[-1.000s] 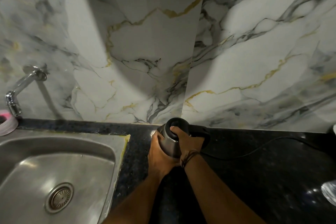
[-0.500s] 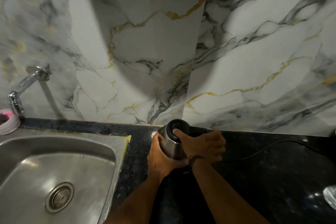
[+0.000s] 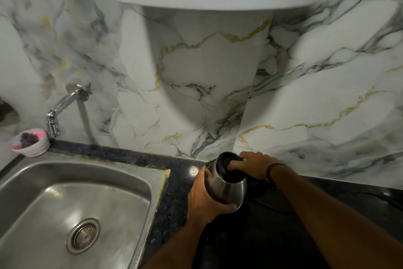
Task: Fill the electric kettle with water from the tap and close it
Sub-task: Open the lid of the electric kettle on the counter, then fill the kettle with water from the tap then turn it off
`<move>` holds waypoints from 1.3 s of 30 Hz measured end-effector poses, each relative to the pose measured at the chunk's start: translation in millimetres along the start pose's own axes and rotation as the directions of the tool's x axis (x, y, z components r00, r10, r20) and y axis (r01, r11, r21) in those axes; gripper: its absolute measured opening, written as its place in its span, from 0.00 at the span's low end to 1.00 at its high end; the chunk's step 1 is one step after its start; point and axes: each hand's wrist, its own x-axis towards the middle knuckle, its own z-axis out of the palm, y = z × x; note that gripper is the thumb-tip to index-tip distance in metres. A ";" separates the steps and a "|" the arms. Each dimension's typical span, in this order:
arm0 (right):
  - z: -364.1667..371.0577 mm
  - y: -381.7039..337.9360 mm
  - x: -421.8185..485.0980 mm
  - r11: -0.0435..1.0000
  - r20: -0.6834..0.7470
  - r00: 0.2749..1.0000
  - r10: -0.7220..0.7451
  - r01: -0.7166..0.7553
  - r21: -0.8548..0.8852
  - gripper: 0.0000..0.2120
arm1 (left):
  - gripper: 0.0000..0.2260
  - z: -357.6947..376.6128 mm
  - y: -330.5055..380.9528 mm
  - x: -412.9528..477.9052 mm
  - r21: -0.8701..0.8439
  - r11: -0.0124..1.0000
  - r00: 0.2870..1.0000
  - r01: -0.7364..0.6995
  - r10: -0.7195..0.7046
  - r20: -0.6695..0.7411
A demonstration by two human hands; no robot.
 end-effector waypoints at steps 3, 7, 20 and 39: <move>-5.2 -0.8 -10.6 0.965 0.010 0.999 -0.048 0.043 0.259 0.33 | 0.58 -14.9 5.8 -7.3 -0.007 0.999 0.999 -0.031 0.031 -0.031; -19.2 -12.9 -31.0 0.926 0.027 0.995 -0.091 0.074 0.371 0.32 | 0.55 -45.7 18.5 -11.6 -0.022 0.996 0.992 -0.091 0.088 -0.095; -20.6 -110.4 -89.8 0.662 -0.075 0.972 -0.222 0.207 0.720 0.21 | 0.63 -159.8 8.9 -27.5 -0.181 0.978 0.991 -0.104 0.088 -0.097; 146.5 -369.3 -34.2 0.412 0.034 0.994 -0.108 0.013 0.911 0.27 | 0.35 -437.4 -153.3 -11.8 -0.258 0.966 0.986 0.014 -0.056 -0.157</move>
